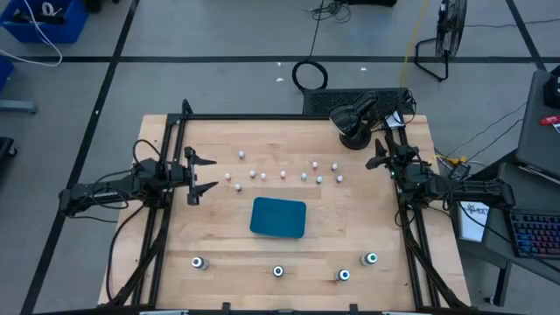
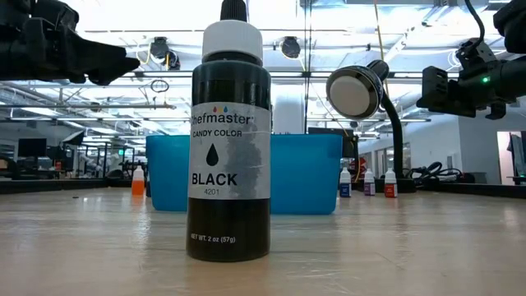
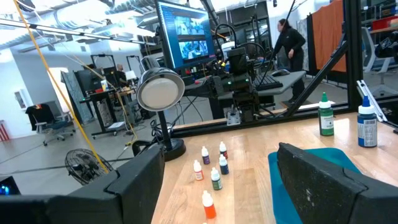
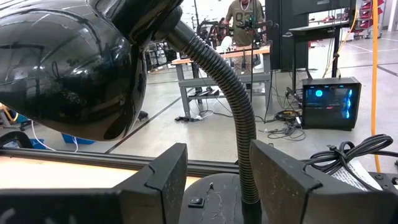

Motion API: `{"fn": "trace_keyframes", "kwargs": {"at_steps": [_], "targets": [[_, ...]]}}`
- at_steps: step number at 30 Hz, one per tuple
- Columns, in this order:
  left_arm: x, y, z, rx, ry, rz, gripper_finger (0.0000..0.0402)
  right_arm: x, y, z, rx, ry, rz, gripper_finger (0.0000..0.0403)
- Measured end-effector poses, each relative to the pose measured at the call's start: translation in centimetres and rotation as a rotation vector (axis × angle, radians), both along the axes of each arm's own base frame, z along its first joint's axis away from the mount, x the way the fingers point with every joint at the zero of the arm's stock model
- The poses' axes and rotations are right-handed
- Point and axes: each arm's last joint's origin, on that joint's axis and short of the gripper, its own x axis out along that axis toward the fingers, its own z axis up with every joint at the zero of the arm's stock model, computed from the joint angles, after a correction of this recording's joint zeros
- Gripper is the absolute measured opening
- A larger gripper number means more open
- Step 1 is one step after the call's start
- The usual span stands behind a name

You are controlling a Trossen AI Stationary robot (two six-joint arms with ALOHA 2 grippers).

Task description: Pick & Place food coloring

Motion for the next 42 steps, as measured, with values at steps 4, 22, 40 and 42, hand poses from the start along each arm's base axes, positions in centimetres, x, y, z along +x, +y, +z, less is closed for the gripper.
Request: {"fn": "trace_keyframes", "kwargs": {"at_steps": [4,22,40,42], "targets": [[0.0,0.0,0.0,0.0,0.0,0.0,0.0306,0.0,0.0,0.0,0.0,0.0,0.0,0.0167],[0.0,0.0,0.0,0.0,0.0,0.0,0.0306,-0.3,-0.2,0.4,-0.142,0.428,-0.117,0.0167],[0.0,0.0,0.0,0.0,-0.001,0.0,0.0306,0.6,0.2,0.7,0.064,-0.232,0.251,0.0167],[0.0,0.0,0.0,0.0,0.0,0.0,0.0306,0.9,0.4,1.1,0.064,-0.249,0.401,0.0167]]}}
